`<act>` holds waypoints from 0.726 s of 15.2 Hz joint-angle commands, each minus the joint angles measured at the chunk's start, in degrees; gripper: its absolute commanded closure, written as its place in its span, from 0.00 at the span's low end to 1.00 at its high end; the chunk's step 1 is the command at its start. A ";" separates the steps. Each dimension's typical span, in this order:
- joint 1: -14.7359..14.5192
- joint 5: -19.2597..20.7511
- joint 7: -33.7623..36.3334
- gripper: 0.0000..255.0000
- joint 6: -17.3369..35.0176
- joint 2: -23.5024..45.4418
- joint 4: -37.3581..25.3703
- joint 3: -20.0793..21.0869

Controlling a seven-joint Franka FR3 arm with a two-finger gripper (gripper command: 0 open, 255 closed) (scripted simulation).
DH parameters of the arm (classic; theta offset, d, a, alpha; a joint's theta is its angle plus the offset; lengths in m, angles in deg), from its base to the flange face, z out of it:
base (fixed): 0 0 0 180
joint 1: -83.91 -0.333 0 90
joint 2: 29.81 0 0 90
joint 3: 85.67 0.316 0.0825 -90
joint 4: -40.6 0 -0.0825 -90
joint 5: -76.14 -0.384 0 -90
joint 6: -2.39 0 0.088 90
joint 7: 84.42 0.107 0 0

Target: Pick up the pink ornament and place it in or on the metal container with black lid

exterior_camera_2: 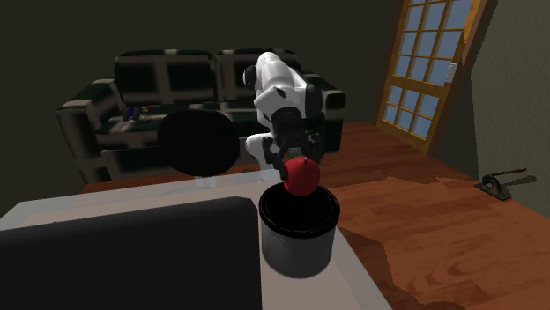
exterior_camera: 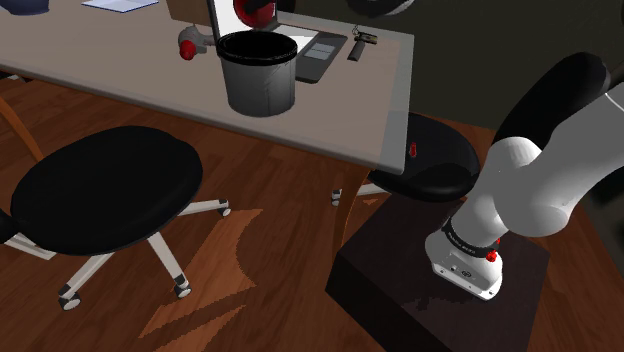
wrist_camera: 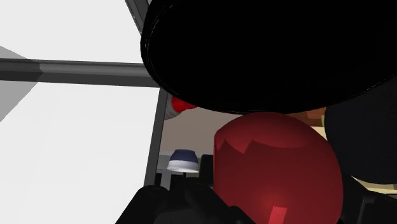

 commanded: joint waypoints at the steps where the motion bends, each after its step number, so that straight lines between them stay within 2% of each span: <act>1: -0.27 -0.41 -0.43 1.00 1.59 0.02 1.49 -0.16; 6: -1.22 -1.70 -1.79 1.00 5.29 0.59 4.59 -0.83; 11: -1.23 -1.70 -1.79 1.00 5.29 0.59 4.59 -0.83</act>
